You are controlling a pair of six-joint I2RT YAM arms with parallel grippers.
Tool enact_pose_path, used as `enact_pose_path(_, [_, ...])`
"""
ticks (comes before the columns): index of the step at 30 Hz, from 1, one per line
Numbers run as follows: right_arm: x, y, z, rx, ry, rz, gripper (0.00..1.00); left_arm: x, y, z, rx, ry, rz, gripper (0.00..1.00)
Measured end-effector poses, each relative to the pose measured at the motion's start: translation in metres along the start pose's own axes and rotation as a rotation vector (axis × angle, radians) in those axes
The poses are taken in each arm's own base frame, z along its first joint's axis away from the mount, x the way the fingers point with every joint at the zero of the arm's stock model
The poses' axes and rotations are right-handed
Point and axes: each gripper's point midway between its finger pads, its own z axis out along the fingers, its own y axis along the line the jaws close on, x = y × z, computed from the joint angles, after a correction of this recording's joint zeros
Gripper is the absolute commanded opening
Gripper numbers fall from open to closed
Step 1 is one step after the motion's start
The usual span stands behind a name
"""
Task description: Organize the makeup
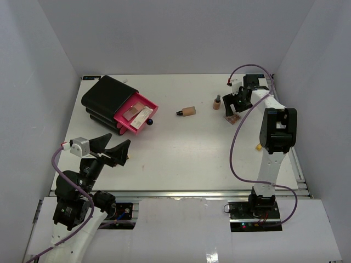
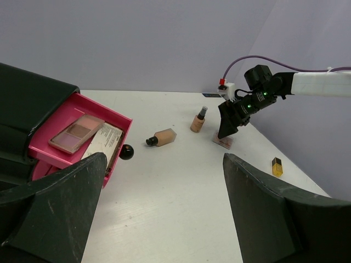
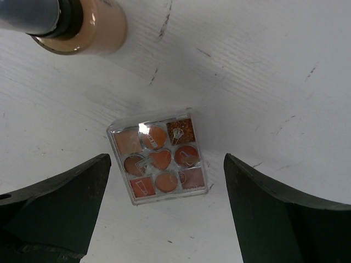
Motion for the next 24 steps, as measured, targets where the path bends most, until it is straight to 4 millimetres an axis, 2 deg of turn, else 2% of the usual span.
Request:
enact_pose_path(7, [0.014, 0.008, 0.008, -0.039, 0.049, 0.007, 0.90, 0.000, 0.000, 0.000, 0.000, 0.000, 0.000, 0.98])
enact_pose_path(14, [0.019, 0.010, 0.011, -0.051, 0.070, 0.002, 0.91, 0.000, 0.000, 0.000, 0.000, 0.000, 0.000, 0.98])
enact_pose_path(16, [0.020, 0.011, 0.011, -0.054, 0.073, -0.001, 0.93, 0.000, 0.000, 0.000, -0.001, 0.000, 0.000, 0.98])
enact_pose_path(18, [0.020, 0.011, 0.011, -0.052, 0.076, -0.006, 0.99, 0.000, 0.000, 0.000, -0.001, 0.000, 0.000, 0.98])
enact_pose_path(19, [0.020, 0.011, 0.011, -0.050, 0.077, -0.008, 0.98, 0.000, 0.000, 0.000, -0.001, 0.000, 0.000, 0.98])
enact_pose_path(24, [0.021, 0.012, 0.011, -0.037, 0.089, -0.023, 0.77, 0.000, 0.000, 0.000, -0.001, 0.000, 0.000, 0.98])
